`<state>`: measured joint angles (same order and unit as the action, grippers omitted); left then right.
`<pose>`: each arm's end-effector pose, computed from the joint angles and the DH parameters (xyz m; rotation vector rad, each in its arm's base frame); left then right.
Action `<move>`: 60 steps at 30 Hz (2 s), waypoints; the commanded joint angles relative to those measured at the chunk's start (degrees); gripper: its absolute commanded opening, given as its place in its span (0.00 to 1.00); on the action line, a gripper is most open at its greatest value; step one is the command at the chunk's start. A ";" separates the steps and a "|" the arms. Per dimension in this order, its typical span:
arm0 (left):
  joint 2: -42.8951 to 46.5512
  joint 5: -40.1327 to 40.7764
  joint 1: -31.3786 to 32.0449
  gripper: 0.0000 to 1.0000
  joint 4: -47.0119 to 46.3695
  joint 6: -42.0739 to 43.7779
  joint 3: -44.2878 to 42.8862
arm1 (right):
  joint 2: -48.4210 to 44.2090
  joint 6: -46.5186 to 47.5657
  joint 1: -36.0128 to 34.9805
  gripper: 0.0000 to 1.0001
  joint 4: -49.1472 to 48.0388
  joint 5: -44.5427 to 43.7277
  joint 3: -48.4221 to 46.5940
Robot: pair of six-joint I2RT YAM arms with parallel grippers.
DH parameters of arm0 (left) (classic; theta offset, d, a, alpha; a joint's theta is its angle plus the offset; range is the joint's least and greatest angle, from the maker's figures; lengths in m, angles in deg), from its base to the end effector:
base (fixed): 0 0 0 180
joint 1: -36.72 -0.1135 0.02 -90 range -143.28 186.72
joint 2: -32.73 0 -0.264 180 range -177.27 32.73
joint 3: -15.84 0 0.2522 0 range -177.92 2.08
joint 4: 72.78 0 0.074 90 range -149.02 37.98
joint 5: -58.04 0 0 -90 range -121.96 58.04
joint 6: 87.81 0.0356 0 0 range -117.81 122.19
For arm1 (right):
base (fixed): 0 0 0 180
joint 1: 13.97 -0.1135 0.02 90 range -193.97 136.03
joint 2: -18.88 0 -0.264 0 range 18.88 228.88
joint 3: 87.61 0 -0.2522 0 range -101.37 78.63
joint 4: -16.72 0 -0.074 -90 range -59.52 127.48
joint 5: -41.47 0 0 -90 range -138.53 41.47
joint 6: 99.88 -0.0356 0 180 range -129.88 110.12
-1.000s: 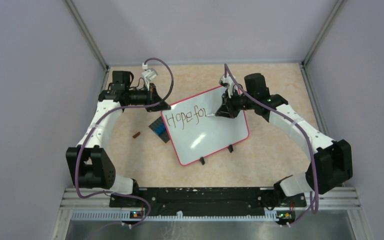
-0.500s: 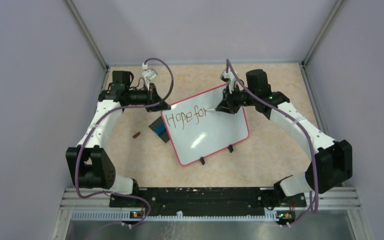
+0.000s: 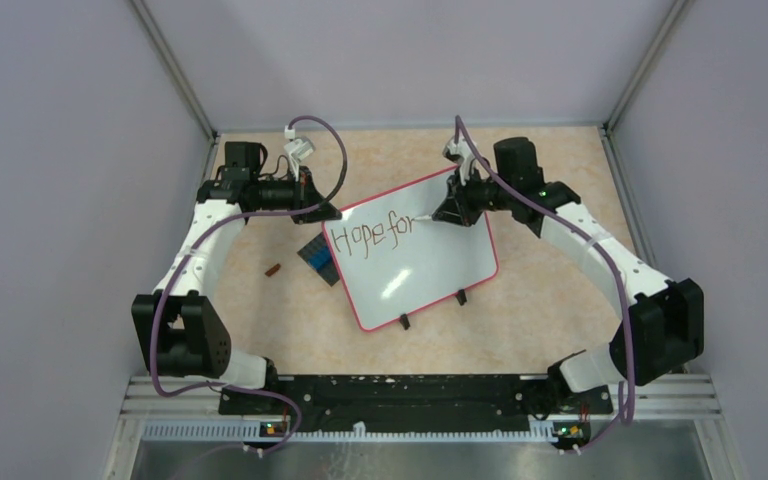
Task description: Write a sentence on the whiteboard
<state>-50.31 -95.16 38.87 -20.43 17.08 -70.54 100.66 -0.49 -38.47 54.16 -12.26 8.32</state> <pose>0.2974 -0.0430 0.3223 0.7758 1.9726 -1.1773 0.2808 0.1511 0.3257 -0.9699 1.9377 0.8394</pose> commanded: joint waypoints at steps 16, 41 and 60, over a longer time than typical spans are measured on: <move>0.06 3.79 0.40 0.00 -0.10 1.53 1.13 | -4.62 1.35 2.06 0.00 1.85 2.98 -2.61; 0.08 3.27 0.57 0.00 0.04 2.02 1.46 | -2.36 2.52 3.50 0.00 1.05 2.55 -1.95; 0.47 3.63 0.57 0.00 0.24 2.19 1.68 | -0.17 3.12 4.33 0.00 0.20 0.20 -2.21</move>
<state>-50.29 -95.44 38.87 -20.43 17.13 -70.43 100.38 1.08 -35.51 56.26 -11.01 7.65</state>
